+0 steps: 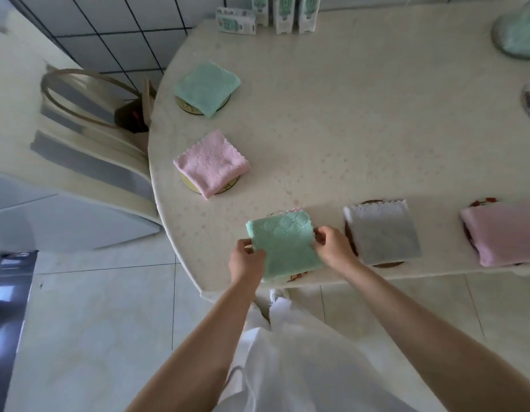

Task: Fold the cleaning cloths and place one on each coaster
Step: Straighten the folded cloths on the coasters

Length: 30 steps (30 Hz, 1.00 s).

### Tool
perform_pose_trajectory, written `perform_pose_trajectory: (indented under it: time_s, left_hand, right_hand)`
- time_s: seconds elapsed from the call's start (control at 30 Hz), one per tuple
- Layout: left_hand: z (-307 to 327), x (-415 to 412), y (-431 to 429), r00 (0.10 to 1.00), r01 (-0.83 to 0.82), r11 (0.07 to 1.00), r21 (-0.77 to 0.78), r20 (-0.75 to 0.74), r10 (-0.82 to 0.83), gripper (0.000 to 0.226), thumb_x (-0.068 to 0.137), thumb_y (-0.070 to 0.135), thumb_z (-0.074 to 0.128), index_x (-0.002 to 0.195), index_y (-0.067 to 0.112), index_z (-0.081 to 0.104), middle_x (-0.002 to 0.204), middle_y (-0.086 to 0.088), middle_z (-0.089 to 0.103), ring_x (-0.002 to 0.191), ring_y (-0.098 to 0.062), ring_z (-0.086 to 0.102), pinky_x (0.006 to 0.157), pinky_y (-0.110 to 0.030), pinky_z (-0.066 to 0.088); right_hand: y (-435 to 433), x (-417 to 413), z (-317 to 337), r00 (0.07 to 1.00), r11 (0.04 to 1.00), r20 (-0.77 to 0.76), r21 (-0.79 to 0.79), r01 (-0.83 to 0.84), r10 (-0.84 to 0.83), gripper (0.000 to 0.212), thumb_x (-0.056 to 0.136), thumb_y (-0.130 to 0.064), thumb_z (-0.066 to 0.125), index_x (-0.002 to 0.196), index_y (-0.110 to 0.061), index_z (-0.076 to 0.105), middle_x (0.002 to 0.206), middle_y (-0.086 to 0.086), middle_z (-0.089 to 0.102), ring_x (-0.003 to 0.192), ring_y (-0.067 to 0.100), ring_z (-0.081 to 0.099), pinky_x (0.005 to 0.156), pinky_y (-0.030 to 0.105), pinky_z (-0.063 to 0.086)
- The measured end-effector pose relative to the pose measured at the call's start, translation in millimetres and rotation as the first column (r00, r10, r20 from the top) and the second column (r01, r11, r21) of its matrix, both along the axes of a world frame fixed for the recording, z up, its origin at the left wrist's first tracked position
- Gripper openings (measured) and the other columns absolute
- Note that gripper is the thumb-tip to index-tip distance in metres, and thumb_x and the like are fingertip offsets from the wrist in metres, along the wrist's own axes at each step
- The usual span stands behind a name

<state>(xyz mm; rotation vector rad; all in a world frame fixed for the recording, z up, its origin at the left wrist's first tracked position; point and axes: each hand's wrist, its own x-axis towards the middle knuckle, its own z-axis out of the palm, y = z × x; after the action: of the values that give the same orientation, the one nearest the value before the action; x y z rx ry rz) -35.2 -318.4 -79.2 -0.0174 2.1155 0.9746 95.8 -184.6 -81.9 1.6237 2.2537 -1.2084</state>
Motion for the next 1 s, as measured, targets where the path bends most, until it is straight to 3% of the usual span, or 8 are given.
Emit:
perform_pose_trajectory:
  time_s: [0.07,0.17,0.3,0.47,0.67,0.8,0.9,1.0]
  left_hand:
    - [2,-7,3,0.996,0.084,0.996,0.012,-0.038,-0.084,0.03,0.085,0.011,0.059,0.115,0.017,0.057,0.091,0.003,0.062,0.074,-0.017,0.06,0.06,-0.028,0.051]
    - [4,-14,6,0.981,0.182,0.983,0.029,-0.075,-0.179,0.03,0.086,0.01,0.059,0.116,0.017,0.058,0.093,0.005,0.06,0.076,-0.014,0.06,0.063,-0.032,0.054]
    - [5,-22,7,0.973,0.21,0.977,0.033,-0.104,-0.206,0.028,0.086,0.009,0.059,0.112,0.017,0.06,0.099,0.0,0.062,0.078,-0.013,0.06,0.062,-0.031,0.054]
    - [2,-24,2,0.964,0.242,0.97,0.009,-0.119,-0.24,0.027,0.085,0.007,0.063,0.11,0.016,0.059,0.096,0.0,0.061,0.074,-0.009,0.057,0.055,-0.021,0.046]
    - [-4,-18,-13,0.985,0.152,0.988,-0.027,-0.08,-0.154,0.023,0.085,0.008,0.066,0.105,0.015,0.061,0.095,-0.002,0.067,0.079,-0.018,0.063,0.063,-0.025,0.049]
    - [-3,-27,-11,0.981,0.176,0.984,-0.015,-0.08,-0.176,0.02,0.086,0.01,0.062,0.105,0.016,0.061,0.092,0.001,0.066,0.081,-0.019,0.065,0.066,-0.029,0.052]
    - [0,-43,-9,0.987,0.142,0.99,0.002,-0.082,-0.141,0.02,0.086,0.013,0.061,0.105,0.017,0.06,0.094,0.001,0.066,0.082,-0.023,0.066,0.075,-0.038,0.057]
    - [0,-64,-9,0.993,0.096,0.995,0.039,-0.073,-0.093,0.017,0.086,0.012,0.06,0.102,0.019,0.06,0.095,-0.001,0.066,0.082,-0.027,0.067,0.074,-0.042,0.058]
  right_hand:
    - [-12,6,2,0.996,0.998,-0.049,-0.009,0.068,-0.068,0.026,0.089,-0.015,0.06,0.113,-0.008,0.059,0.102,0.002,0.065,0.093,0.02,0.061,0.072,0.024,0.041]
    - [-25,14,1,0.98,0.988,-0.122,-0.025,0.155,-0.157,0.025,0.087,-0.01,0.06,0.111,-0.007,0.057,0.097,0.002,0.064,0.084,0.016,0.058,0.073,0.023,0.04]
    - [-29,16,-2,0.97,0.979,-0.136,-0.067,0.193,-0.201,0.023,0.087,-0.007,0.06,0.109,-0.007,0.057,0.088,-0.003,0.06,0.084,0.017,0.06,0.075,0.024,0.044]
    - [-23,13,-1,0.977,0.985,-0.139,-0.076,0.152,-0.161,0.025,0.086,-0.008,0.06,0.11,-0.008,0.058,0.092,-0.002,0.062,0.088,0.018,0.06,0.076,0.024,0.045]
    - [-12,8,-3,0.999,0.999,-0.032,-0.017,0.041,-0.042,0.024,0.086,-0.013,0.06,0.11,-0.009,0.057,0.098,0.001,0.065,0.08,0.014,0.055,0.064,0.024,0.038]
    - [2,-4,3,0.996,0.995,-0.064,0.074,0.065,-0.061,0.027,0.087,-0.014,0.059,0.113,-0.011,0.057,0.108,0.002,0.059,0.087,0.012,0.056,0.074,0.022,0.043]
    - [11,-30,18,0.991,0.984,-0.136,0.175,0.038,-0.013,0.027,0.088,-0.011,0.056,0.115,-0.012,0.056,0.108,0.003,0.055,0.096,0.016,0.054,0.083,0.026,0.044]
    - [14,-62,27,0.973,0.98,-0.225,0.197,-0.001,0.046,0.025,0.089,-0.008,0.054,0.113,-0.011,0.057,0.104,0.002,0.058,0.098,0.016,0.056,0.086,0.026,0.046]
